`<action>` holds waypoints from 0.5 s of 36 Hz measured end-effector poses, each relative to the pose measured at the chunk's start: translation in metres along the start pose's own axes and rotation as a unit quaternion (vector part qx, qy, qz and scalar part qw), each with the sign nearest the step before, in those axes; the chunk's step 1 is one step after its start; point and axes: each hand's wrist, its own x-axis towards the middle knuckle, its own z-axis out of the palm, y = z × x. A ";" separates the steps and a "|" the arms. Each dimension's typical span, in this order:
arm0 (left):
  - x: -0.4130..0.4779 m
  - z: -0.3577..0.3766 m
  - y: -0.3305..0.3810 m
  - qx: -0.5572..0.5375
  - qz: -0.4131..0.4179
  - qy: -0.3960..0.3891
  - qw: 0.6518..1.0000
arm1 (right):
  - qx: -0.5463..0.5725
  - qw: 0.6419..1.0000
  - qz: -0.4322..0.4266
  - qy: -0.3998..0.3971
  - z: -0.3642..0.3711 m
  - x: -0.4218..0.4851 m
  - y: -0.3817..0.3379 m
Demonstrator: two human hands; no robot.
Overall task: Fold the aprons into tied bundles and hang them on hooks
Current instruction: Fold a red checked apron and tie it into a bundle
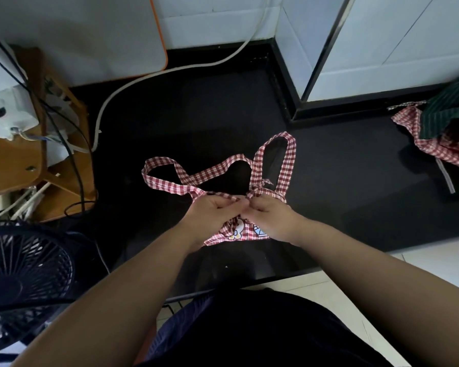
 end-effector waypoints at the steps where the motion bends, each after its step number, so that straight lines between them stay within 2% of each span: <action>1: 0.001 0.000 0.000 -0.018 -0.005 0.001 1.000 | 0.020 0.999 0.021 -0.014 -0.003 -0.002 -0.003; 3: 0.002 -0.003 0.001 -0.035 -0.014 -0.017 0.999 | 0.029 0.998 0.046 -0.020 -0.010 0.000 -0.001; 5: 0.001 -0.008 0.003 -0.013 -0.019 -0.051 0.998 | 0.099 0.992 0.075 0.013 -0.013 -0.001 0.001; 6: 0.000 -0.010 0.004 0.002 -0.021 -0.063 0.998 | 0.098 0.992 0.080 0.009 -0.013 0.000 0.001; 11: 0.001 -0.015 0.003 0.054 -0.020 -0.062 0.996 | 0.016 0.998 0.057 -0.025 -0.012 0.004 0.000; 13: 0.004 -0.015 0.003 0.042 -0.011 -0.056 0.997 | -0.009 0.998 0.053 -0.039 -0.013 0.006 0.002; 18: 0.006 -0.015 0.000 -0.027 0.000 -0.045 0.999 | 0.026 0.997 0.066 0.020 -0.003 0.011 0.008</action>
